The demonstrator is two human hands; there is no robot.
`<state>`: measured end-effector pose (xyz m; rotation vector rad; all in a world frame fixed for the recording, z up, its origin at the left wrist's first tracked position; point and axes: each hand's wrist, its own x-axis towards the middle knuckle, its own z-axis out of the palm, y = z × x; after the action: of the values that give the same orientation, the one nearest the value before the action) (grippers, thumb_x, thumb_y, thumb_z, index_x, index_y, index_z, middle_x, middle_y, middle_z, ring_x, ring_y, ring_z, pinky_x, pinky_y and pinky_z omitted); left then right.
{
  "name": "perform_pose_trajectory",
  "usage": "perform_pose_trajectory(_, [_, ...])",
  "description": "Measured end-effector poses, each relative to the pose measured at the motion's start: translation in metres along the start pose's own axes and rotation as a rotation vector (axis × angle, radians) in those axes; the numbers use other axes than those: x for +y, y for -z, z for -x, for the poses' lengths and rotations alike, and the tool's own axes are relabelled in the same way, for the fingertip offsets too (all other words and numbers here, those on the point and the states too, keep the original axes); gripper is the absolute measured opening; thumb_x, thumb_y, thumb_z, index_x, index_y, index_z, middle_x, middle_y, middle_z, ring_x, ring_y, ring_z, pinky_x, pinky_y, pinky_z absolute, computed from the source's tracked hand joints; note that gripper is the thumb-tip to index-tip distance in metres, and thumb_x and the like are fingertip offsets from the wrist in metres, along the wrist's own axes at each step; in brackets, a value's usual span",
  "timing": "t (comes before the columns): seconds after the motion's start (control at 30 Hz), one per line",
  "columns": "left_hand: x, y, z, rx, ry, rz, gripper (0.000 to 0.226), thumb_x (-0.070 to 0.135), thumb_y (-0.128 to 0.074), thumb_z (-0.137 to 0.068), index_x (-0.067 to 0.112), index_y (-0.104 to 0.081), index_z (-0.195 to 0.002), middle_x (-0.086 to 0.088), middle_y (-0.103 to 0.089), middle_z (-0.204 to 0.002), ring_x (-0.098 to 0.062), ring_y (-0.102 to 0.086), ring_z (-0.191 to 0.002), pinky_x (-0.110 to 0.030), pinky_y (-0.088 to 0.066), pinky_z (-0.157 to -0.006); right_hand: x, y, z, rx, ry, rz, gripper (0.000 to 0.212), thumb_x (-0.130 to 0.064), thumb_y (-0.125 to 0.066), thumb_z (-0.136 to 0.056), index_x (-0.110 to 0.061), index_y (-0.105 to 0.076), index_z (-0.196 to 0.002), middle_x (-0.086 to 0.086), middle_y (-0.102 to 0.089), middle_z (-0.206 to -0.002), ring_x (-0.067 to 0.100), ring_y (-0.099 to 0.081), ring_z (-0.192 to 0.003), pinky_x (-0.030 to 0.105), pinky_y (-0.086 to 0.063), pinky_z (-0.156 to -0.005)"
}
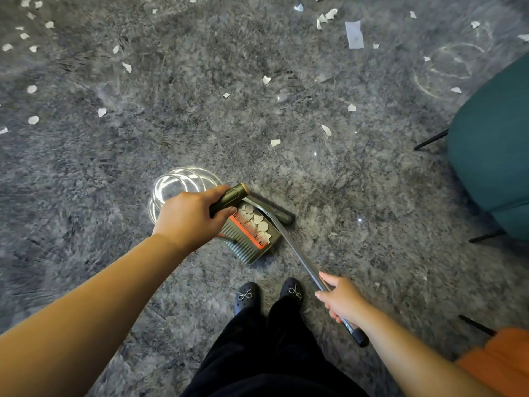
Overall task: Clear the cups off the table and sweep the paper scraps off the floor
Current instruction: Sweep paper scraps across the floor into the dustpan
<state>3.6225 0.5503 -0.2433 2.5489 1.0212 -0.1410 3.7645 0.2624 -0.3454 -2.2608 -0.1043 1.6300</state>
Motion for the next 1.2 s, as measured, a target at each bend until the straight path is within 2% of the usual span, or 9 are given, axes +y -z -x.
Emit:
perform_pose_trajectory(0.13, [0.000, 0.002, 0.001, -0.004, 0.005, 0.003, 0.045, 0.050, -0.057, -0.089, 0.041, -0.052, -0.133, 0.002, -0.070, -0.087, -0.023, -0.063, -0.078, -0.025, -0.038, -0.058, 0.010, -0.001, 0.005, 0.055, -0.004, -0.032, 0.060, -0.013, -0.055, -0.095, -0.027, -0.033, -0.149, 0.006, -0.050, -0.059, 0.015, -0.038, -0.037, 0.024, -0.034, -0.038])
perform_pose_trajectory(0.3, [0.002, -0.001, 0.002, 0.002, 0.003, 0.006, 0.046, 0.051, -0.058, -0.088, 0.041, -0.053, -0.133, 0.001, -0.070, -0.086, -0.023, -0.064, -0.079, -0.025, -0.042, -0.059, -0.028, 0.012, -0.024, 0.108, 0.026, 0.027, 0.059, -0.012, -0.051, -0.097, -0.020, -0.027, -0.150, 0.004, -0.053, -0.064, 0.016, -0.044, -0.041, 0.027, -0.039, -0.039])
perform_pose_trajectory(0.43, [0.002, -0.002, -0.002, 0.003, -0.001, -0.009, 0.046, 0.052, -0.057, -0.088, 0.041, -0.053, -0.133, 0.001, -0.070, -0.085, -0.023, -0.064, -0.077, -0.025, -0.040, -0.057, -0.049, 0.015, -0.036, 0.064, -0.003, 0.117, 0.062, -0.011, -0.050, -0.096, -0.018, -0.023, -0.152, 0.006, -0.056, -0.071, 0.016, -0.049, -0.045, 0.027, -0.043, -0.043])
perform_pose_trajectory(0.63, [0.002, 0.000, -0.003, 0.006, -0.010, -0.011, 0.048, 0.051, -0.057, -0.089, 0.039, -0.051, -0.135, 0.000, -0.071, -0.087, -0.024, -0.065, -0.077, -0.027, -0.047, -0.059, -0.021, -0.006, -0.003, 0.007, -0.040, 0.148, 0.062, -0.012, -0.053, -0.096, -0.022, -0.026, -0.151, -0.001, -0.050, -0.073, 0.013, -0.045, -0.042, 0.021, -0.039, -0.037])
perform_pose_trajectory(0.77, [0.001, 0.002, -0.005, -0.003, -0.016, -0.018, 0.048, 0.052, -0.055, -0.089, 0.040, -0.050, -0.135, 0.001, -0.071, -0.088, -0.024, -0.065, -0.078, -0.028, -0.051, -0.062, -0.010, -0.013, 0.015, -0.004, -0.052, 0.071, 0.065, -0.011, -0.057, -0.093, -0.021, -0.029, -0.151, 0.005, -0.052, -0.065, 0.013, -0.041, -0.039, 0.022, -0.037, -0.037])
perform_pose_trajectory(0.93, [-0.005, 0.004, 0.000, 0.004, -0.026, -0.019, 0.048, 0.054, -0.054, -0.089, 0.041, -0.049, -0.136, 0.001, -0.071, -0.085, -0.025, -0.066, -0.077, -0.030, -0.052, -0.062, -0.009, -0.010, 0.036, 0.043, -0.022, -0.041, 0.063, -0.009, -0.056, -0.093, -0.020, -0.031, -0.149, 0.005, -0.050, -0.061, 0.011, -0.037, -0.035, 0.022, -0.033, -0.037])
perform_pose_trajectory(1.03, [-0.011, 0.009, 0.004, 0.022, -0.033, -0.006, 0.048, 0.052, -0.055, -0.090, 0.039, -0.050, -0.135, 0.000, -0.071, -0.083, -0.027, -0.066, -0.075, -0.030, -0.052, -0.061, -0.016, -0.005, 0.043, 0.091, 0.013, -0.101, 0.063, -0.009, -0.057, -0.093, -0.020, -0.032, -0.149, 0.005, -0.053, -0.061, 0.012, -0.040, -0.037, 0.023, -0.035, -0.038])
perform_pose_trajectory(1.2, [-0.015, 0.022, -0.004, 0.071, -0.009, 0.022, 0.043, 0.047, -0.060, -0.088, 0.039, -0.055, -0.131, -0.004, -0.073, -0.089, -0.033, -0.067, -0.085, -0.032, -0.048, -0.064, -0.040, 0.011, 0.037, 0.162, 0.068, -0.201, 0.062, -0.008, -0.057, -0.093, -0.020, -0.033, -0.149, 0.008, -0.051, -0.061, 0.015, -0.041, -0.042, 0.025, -0.036, -0.040])
